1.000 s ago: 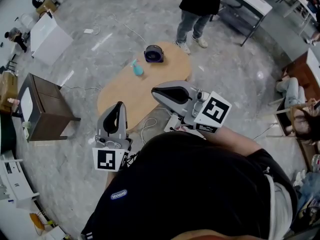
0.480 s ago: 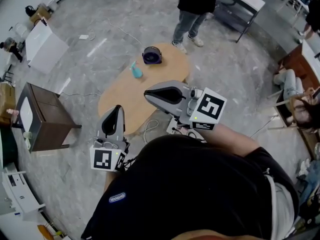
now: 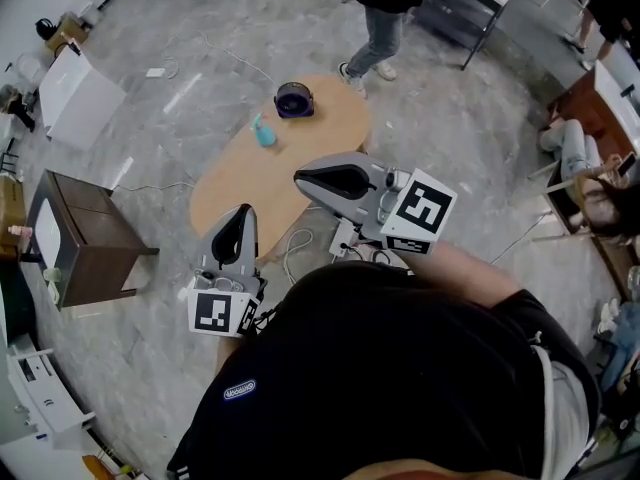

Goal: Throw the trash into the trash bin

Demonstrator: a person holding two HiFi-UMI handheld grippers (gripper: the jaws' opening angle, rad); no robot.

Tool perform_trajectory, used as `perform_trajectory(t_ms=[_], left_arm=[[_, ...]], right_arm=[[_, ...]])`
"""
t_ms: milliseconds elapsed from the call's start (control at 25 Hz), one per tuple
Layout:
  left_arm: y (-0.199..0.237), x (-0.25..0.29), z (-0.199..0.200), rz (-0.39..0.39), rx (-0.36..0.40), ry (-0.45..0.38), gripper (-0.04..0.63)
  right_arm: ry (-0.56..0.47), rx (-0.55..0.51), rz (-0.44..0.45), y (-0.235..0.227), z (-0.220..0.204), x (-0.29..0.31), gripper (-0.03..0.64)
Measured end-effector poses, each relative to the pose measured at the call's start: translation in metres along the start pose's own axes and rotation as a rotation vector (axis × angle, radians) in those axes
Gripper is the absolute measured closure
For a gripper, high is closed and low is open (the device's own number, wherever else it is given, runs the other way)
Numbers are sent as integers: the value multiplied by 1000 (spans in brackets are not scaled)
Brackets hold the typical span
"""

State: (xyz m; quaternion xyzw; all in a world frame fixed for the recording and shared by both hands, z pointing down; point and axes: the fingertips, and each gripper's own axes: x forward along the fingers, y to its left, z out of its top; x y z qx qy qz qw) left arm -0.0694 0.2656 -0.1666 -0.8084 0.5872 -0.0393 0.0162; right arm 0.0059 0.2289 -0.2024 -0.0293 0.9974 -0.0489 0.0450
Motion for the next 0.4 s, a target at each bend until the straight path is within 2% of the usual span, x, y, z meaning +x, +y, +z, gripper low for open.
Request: perform_trajectory(t_ms=[400], left_arm=[[10, -17, -12, 21, -7, 14, 595]], right_arm=[[14, -8, -7, 6, -8, 10, 588]])
